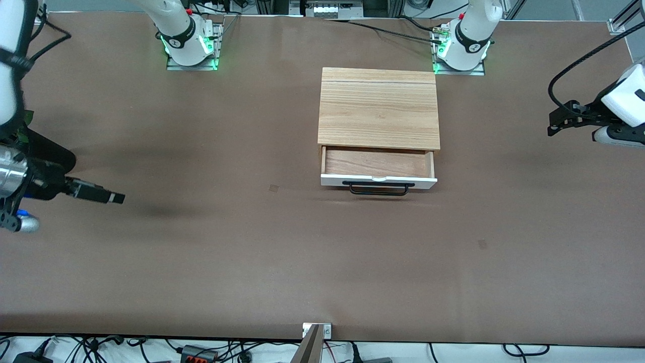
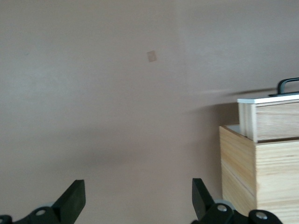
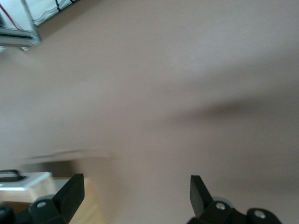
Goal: Pull top drawer with both arms simultaneously
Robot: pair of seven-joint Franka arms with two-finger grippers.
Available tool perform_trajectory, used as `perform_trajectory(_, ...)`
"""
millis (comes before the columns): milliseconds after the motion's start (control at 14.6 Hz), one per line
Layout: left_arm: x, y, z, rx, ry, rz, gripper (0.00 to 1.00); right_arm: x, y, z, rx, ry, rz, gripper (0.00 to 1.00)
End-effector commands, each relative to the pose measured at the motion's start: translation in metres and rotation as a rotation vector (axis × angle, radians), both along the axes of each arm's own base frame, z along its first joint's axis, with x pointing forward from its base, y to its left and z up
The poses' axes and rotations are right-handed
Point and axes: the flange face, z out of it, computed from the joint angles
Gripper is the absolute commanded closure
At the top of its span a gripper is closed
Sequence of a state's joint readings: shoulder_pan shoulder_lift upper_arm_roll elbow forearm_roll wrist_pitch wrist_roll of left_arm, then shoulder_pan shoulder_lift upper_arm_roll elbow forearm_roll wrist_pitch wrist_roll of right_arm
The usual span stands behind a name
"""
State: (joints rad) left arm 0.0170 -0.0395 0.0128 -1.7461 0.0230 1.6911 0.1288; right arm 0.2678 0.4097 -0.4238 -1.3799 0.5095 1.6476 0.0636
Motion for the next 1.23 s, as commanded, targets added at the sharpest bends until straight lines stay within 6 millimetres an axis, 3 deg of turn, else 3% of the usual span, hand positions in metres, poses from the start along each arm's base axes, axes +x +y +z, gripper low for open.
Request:
perform_trajectory(0,-0.008,-0.004,0.000,0.028,-0.019,0.054,0.00,-0.037,-0.008,0.011,-0.065,0.006,0.064,0.00)
perform_trajectory(68,-0.008,-0.011,-0.001,0.026,-0.018,0.054,0.00,-0.047,-0.010,0.011,-0.141,0.017,0.111,0.00)
perform_trajectory(274,-0.009,-0.014,0.002,0.027,-0.018,0.051,0.00,-0.062,0.018,0.028,-0.405,-0.031,0.303,0.00)
perform_trajectory(342,-0.011,-0.015,0.003,0.027,-0.020,0.049,0.00,-0.067,0.014,0.035,-0.432,-0.042,0.309,0.00)
perform_trajectory(479,-0.011,-0.018,0.004,0.027,-0.018,0.046,0.00,-0.074,0.011,0.038,-0.424,-0.038,0.296,0.00)
perform_trajectory(616,-0.011,-0.017,0.005,0.032,-0.022,0.045,0.00,-0.079,0.028,0.029,-0.419,-0.027,0.316,0.00)
perform_trajectory(890,-0.017,-0.018,0.016,0.033,-0.022,0.045,0.00,-0.091,0.035,0.055,-0.394,-0.090,0.325,0.00)
perform_trajectory(1164,-0.023,-0.020,0.026,0.021,-0.021,0.044,0.00,-0.097,0.036,0.054,-0.389,-0.082,0.332,0.00)
